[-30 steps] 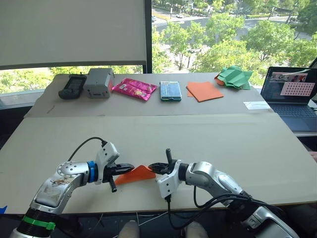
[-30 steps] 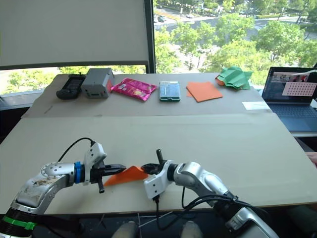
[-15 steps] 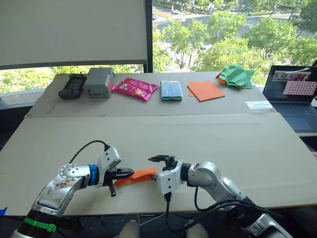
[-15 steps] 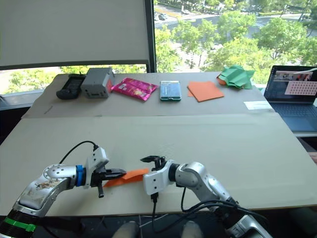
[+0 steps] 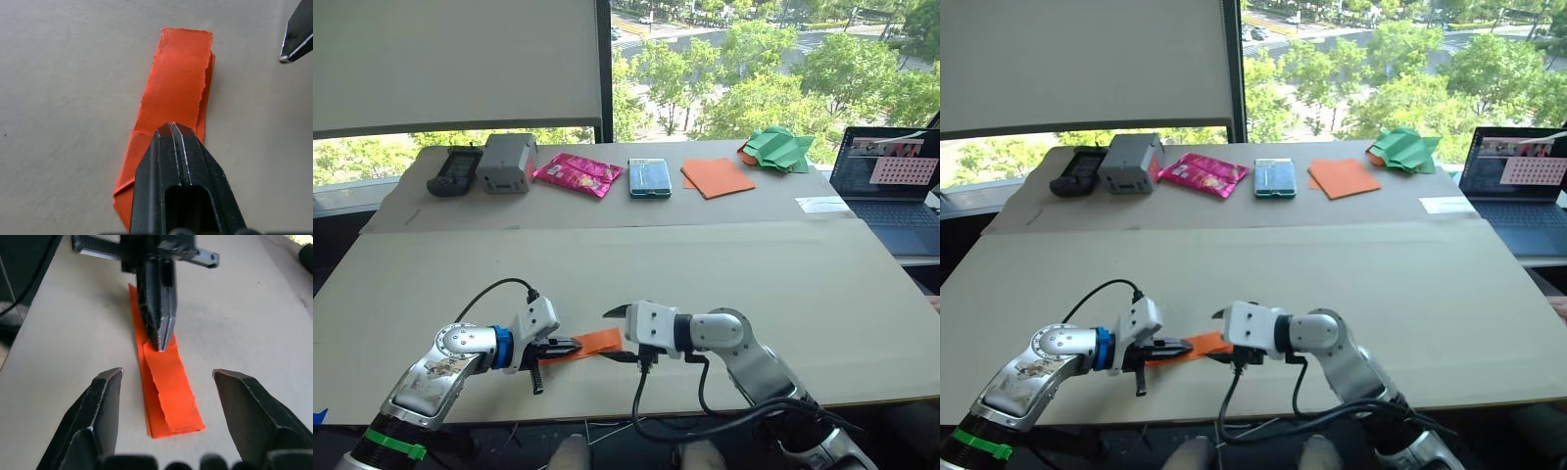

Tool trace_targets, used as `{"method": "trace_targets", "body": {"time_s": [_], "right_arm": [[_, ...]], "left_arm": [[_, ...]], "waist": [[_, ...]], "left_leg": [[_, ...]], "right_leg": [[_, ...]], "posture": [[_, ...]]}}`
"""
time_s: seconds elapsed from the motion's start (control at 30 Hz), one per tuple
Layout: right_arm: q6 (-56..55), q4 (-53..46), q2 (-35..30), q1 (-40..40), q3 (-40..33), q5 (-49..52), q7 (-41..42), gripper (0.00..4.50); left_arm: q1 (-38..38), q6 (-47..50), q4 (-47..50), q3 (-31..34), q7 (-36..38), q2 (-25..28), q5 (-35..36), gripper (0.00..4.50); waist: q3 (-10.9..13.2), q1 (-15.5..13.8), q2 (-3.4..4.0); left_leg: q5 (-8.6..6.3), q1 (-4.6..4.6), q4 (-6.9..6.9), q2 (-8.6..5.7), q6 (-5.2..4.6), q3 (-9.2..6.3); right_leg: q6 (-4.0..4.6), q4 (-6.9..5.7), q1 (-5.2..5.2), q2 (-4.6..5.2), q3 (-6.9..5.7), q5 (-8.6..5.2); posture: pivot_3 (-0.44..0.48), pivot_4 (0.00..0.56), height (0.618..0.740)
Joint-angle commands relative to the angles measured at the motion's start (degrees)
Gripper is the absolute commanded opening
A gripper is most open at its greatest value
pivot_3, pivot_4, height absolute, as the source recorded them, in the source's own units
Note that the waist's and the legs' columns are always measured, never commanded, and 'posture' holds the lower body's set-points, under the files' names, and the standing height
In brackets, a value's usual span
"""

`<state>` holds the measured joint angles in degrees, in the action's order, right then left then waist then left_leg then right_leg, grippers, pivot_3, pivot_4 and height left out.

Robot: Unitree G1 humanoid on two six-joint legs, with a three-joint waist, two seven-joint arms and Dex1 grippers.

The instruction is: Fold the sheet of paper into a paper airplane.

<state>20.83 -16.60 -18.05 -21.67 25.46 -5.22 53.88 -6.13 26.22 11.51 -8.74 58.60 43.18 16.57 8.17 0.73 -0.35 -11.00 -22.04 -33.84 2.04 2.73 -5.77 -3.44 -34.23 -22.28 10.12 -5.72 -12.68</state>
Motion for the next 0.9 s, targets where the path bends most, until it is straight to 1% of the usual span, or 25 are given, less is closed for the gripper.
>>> {"method": "trace_targets", "body": {"time_s": [0.03,0.1,0.13,0.2,0.3,0.67,0.9], "right_arm": [[9.19,-0.61,2.03,-2.48,-0.54,2.06,-1.84,2.74],[9.99,0.12,1.77,-2.72,0.45,2.03,-2.01,2.04],[9.96,0.25,1.55,-2.75,0.82,2.08,-2.09,1.78],[11.01,1.05,1.63,-2.88,1.31,2.33,-2.56,1.03],[12.33,2.44,2.00,-3.25,1.81,2.62,-3.15,0.05],[12.74,6.50,4.00,-4.78,4.57,2.86,-4.67,0.05],[12.58,11.51,6.99,-8.25,6.88,1.46,-6.40,0.05]], "left_arm": [[0.25,-0.46,-0.04,-0.83,0.05,0.16,-1.09,0.00],[0.18,-0.44,-0.07,-0.86,-0.14,-0.04,-1.00,0.00],[0.17,-0.46,-0.07,-0.88,-0.20,-0.09,-0.98,0.00],[0.10,-0.51,-0.21,-0.93,-0.28,-0.17,-1.05,0.00],[0.10,-0.66,-0.53,-0.98,-0.43,-0.29,-1.17,0.00],[-0.11,-0.44,-1.09,-1.24,-1.39,-1.60,-1.47,0.00],[-0.11,-0.64,-1.74,-1.38,-1.46,-2.09,-1.78,0.00]], "waist": [[0.00,-0.07,0.05],[0.01,-0.46,0.07],[0.01,-0.59,0.08],[0.00,-0.73,0.07],[-0.02,-0.75,0.11],[0.01,-0.70,0.17],[0.00,-0.57,0.19]], "left_leg": [[0.00,0.01,0.00,0.00,0.00,0.00],[0.00,0.01,-0.01,-0.01,0.00,0.00],[0.00,-0.02,-0.01,-0.02,0.00,0.00],[0.00,-0.04,-0.02,-0.03,0.00,0.01],[0.01,-0.04,-0.01,-0.03,-0.01,0.02],[-0.01,-0.09,-0.02,-0.03,0.02,0.02],[0.00,-0.05,-0.01,-0.03,0.00,0.01]], "right_leg": [[0.00,-0.01,-0.08,0.00,-0.01,0.00],[0.00,0.00,-0.08,0.00,-0.01,0.00],[0.00,0.00,-0.07,0.00,0.00,0.00],[0.00,0.01,-0.05,0.00,0.01,0.00],[0.00,0.01,-0.05,0.00,0.01,0.00],[0.00,0.03,-0.08,0.00,0.00,0.00],[0.00,-0.04,-0.09,0.00,0.00,0.00]], "posture": [[0.000,0.150,0.702],[0.000,0.150,0.702],[0.000,0.150,0.702],[0.000,0.150,0.702],[0.000,0.150,0.702],[0.000,0.150,0.702],[0.000,0.150,0.702]]}}
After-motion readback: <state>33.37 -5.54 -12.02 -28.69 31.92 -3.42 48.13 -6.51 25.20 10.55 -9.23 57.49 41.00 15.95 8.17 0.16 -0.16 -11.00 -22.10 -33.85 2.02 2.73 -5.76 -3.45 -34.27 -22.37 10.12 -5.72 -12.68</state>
